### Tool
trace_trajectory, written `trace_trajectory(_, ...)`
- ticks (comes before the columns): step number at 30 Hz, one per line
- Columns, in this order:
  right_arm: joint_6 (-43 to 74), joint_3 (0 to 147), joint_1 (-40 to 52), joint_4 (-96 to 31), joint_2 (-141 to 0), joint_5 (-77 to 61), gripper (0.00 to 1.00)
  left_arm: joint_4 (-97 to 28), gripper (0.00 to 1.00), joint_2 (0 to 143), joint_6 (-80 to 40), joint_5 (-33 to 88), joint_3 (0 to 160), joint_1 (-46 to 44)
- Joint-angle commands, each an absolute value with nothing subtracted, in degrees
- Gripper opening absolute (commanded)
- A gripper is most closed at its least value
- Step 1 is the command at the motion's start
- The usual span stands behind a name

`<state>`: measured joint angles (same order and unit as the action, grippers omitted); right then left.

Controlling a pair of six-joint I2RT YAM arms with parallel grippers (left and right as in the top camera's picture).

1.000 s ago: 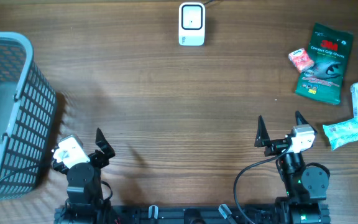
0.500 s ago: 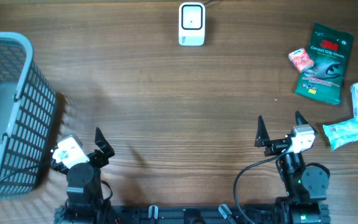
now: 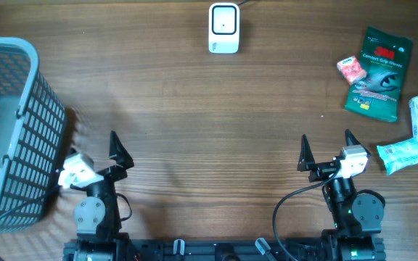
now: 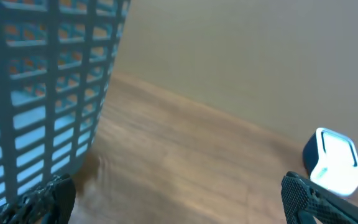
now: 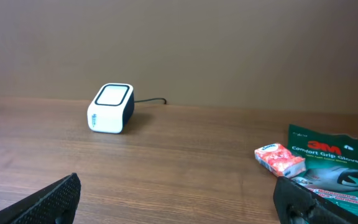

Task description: Scan the item barcode

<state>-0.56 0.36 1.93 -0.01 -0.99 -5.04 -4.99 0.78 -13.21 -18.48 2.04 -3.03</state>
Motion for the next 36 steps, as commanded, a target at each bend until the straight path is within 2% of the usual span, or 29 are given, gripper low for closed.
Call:
trace_trajectory(1, -1.43, 0.32, 1.63, 0.12, -0.21, -4.25, 1.0, -4.54, 1.0, 0.21, -5.37, -13.34, 1.06, -2.7)
trace_trajectory(5, -1.45, 0.32, 1.63, 0.12, -0.21, -4.25, 1.0, -4.95, 1.0, 0.21, -0.19, -8.97, 1.06, -2.72)
trace_trajectory(36, -1.45, 0.32, 1.63, 0.12, -0.21, -4.25, 1.0, -4.84, 1.0, 0.23, 1.08, -8.38, 1.02, -2.72)
